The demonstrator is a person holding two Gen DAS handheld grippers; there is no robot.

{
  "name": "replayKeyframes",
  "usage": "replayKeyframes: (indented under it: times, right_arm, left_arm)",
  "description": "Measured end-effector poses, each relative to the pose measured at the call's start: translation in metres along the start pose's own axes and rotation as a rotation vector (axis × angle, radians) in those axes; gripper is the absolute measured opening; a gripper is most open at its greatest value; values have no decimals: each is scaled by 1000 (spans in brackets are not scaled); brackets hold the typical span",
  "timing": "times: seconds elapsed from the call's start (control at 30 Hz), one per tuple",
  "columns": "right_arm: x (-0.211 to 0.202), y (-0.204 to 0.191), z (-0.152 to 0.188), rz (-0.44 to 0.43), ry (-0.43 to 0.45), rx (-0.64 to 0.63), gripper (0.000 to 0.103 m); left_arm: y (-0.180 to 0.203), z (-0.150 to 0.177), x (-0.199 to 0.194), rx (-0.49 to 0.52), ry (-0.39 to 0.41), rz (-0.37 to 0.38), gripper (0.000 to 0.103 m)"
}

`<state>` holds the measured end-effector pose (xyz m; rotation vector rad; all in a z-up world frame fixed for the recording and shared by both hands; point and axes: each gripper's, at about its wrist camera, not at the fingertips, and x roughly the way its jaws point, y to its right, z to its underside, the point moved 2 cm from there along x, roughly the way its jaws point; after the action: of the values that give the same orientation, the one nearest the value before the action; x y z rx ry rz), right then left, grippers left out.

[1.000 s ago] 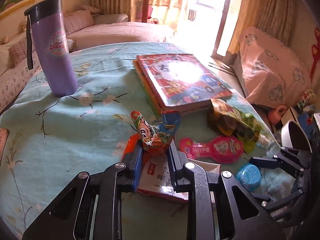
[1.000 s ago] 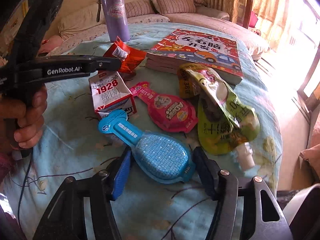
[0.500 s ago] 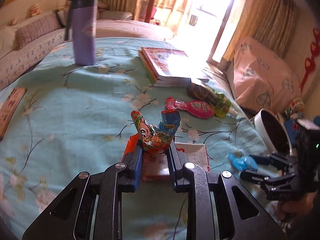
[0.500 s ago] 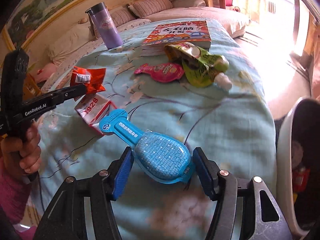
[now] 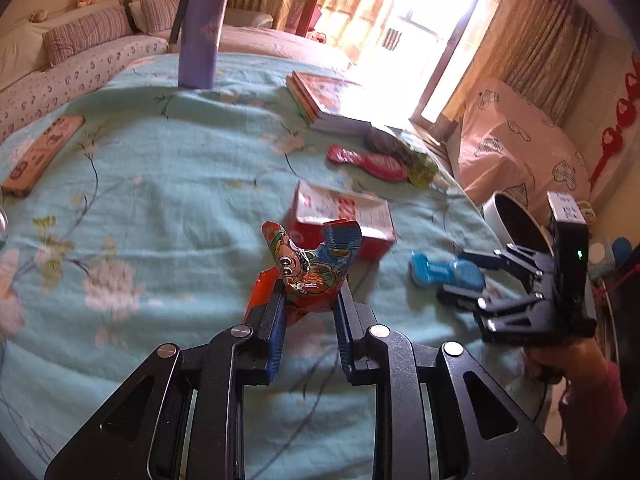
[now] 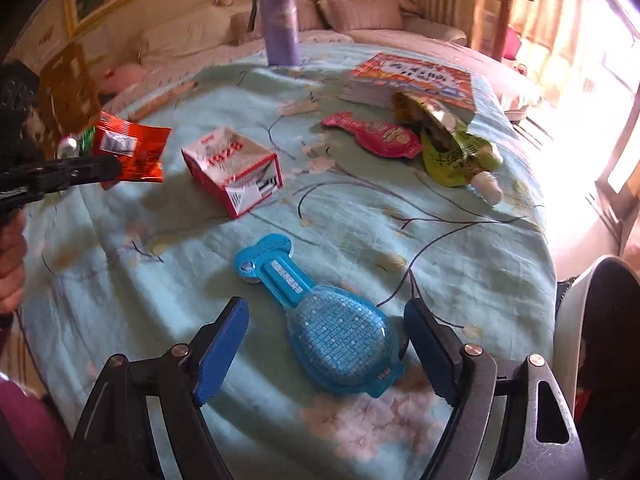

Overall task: Collect trash
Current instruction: 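Carry both items over the bin and open both tools to drop them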

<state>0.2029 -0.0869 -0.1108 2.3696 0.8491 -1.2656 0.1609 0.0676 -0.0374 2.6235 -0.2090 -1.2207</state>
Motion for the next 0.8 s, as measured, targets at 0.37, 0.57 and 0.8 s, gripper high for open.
replayKeyframes:
  times: [0.37, 0.57, 0.8]
  right_arm:
    - [-50, 36, 42, -36, 127, 353, 54]
    - [-80, 51, 69, -27, 178, 471, 54]
    - [-115, 79, 94, 24, 236, 556, 54]
  left_arm:
    - [62, 10, 11, 91, -31, 104, 21]
    - [106, 13, 19, 156, -48, 160, 21]
    - [146, 12, 28, 217, -62, 199, 21]
